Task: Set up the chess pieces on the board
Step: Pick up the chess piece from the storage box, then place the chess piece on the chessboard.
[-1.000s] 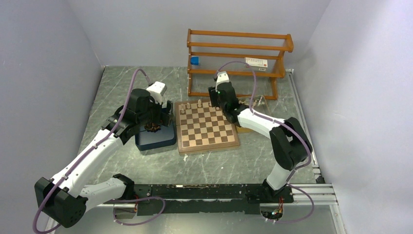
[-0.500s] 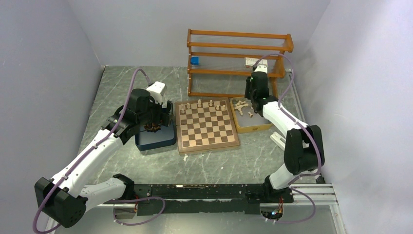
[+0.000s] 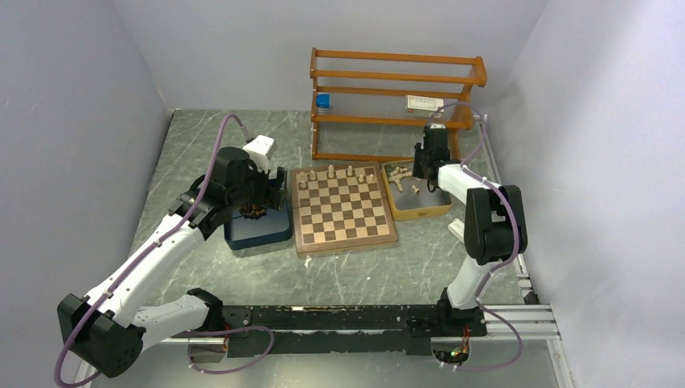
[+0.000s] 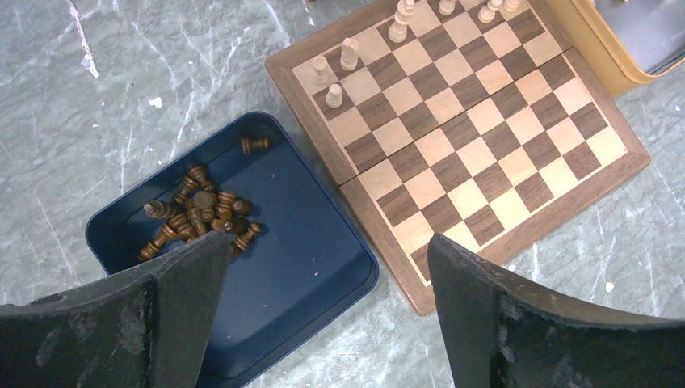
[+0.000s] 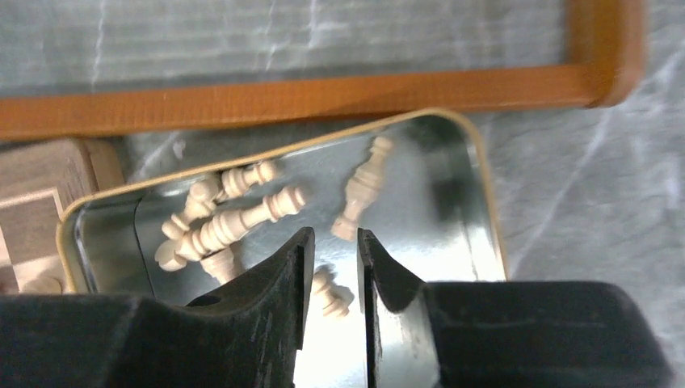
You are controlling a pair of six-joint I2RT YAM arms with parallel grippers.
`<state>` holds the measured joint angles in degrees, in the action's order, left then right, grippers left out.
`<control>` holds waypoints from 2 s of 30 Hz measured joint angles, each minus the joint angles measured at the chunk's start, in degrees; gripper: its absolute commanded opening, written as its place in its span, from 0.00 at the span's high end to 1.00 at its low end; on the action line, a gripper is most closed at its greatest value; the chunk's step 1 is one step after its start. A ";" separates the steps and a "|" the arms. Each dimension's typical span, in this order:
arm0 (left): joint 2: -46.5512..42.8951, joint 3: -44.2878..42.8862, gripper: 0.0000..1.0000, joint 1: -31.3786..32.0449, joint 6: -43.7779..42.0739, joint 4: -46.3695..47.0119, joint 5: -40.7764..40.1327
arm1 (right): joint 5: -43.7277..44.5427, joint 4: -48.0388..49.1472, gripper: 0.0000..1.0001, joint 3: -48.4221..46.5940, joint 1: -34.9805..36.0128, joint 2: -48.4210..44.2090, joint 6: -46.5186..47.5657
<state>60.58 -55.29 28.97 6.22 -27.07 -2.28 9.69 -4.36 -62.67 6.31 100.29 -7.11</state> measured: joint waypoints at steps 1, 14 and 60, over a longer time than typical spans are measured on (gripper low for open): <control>0.00 0.00 0.04 0.00 0.00 0.00 0.00 | -1.27 -0.24 0.66 -0.04 0.00 1.09 -0.24; 0.02 0.00 0.04 0.00 -0.02 0.00 -0.02 | -13.42 -1.95 0.61 3.02 0.26 0.07 0.37; 3.41 0.00 0.14 0.00 4.50 2.03 5.25 | -15.45 -12.07 0.82 -5.84 4.15 -4.44 0.96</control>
<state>63.99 -55.29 28.97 10.72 -25.04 2.96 -5.76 -16.43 -68.51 10.46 95.85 -6.15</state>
